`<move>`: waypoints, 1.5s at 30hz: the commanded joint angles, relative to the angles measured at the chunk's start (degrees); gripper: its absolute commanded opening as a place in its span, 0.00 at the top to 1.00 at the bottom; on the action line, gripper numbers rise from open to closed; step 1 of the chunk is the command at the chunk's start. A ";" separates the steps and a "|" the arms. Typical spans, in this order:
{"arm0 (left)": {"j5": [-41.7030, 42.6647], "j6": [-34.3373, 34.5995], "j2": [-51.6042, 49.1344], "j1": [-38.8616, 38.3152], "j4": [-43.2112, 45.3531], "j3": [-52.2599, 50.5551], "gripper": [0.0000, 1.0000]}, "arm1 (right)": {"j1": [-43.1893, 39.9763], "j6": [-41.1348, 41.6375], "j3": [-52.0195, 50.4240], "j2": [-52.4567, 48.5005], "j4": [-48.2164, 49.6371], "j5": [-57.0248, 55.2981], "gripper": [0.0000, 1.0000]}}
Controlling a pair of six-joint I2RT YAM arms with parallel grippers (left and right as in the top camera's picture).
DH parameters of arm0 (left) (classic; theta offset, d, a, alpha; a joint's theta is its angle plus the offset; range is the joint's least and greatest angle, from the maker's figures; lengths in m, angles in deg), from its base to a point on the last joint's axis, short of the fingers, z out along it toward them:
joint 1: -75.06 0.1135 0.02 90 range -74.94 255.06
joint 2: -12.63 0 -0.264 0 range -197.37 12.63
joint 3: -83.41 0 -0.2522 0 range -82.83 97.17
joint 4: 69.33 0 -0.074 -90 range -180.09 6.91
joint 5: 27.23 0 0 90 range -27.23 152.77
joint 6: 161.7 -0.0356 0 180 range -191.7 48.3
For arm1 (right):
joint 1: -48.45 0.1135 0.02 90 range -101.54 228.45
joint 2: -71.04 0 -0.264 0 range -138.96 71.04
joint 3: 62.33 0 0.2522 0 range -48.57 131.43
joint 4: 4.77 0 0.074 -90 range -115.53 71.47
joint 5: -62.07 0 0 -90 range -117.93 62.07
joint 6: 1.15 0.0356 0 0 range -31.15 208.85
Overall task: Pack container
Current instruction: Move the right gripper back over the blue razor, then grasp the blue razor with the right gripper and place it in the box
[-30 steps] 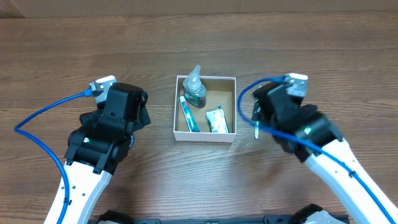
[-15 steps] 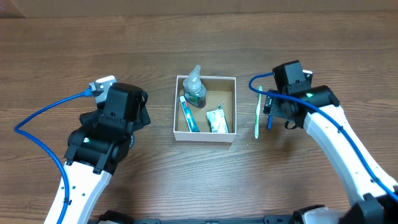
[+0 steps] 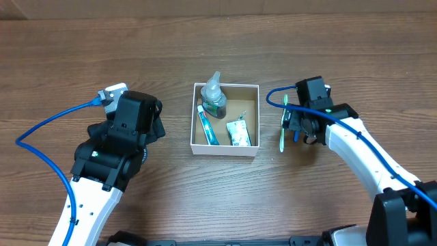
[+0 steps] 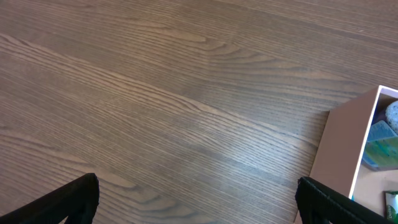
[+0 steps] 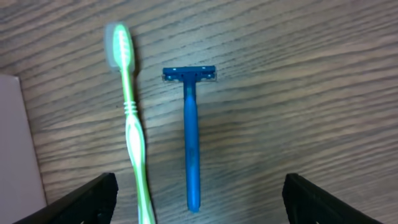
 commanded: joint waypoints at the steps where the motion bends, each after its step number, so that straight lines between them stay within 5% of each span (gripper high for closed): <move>1: -0.76 -0.52 -0.24 0.33 0.24 0.81 0.00 | -2.51 -2.16 -2.10 -0.20 2.67 5.33 0.16; 8: -0.76 -0.52 -0.24 0.31 0.24 0.81 0.00 | -3.28 -6.38 -2.54 -0.35 3.93 5.05 0.29; 26: -0.79 -0.52 -0.24 0.31 0.24 0.81 0.00 | -3.28 -4.00 -2.56 -11.96 9.09 2.75 0.36; 34: -0.76 -0.52 -0.24 0.31 0.24 0.81 0.00 | -3.28 -3.52 -2.47 -11.96 8.76 2.73 0.72; 45: -0.76 -0.52 -0.24 0.31 0.24 0.81 0.00 | -3.28 -3.52 -0.70 -7.13 5.25 2.71 0.89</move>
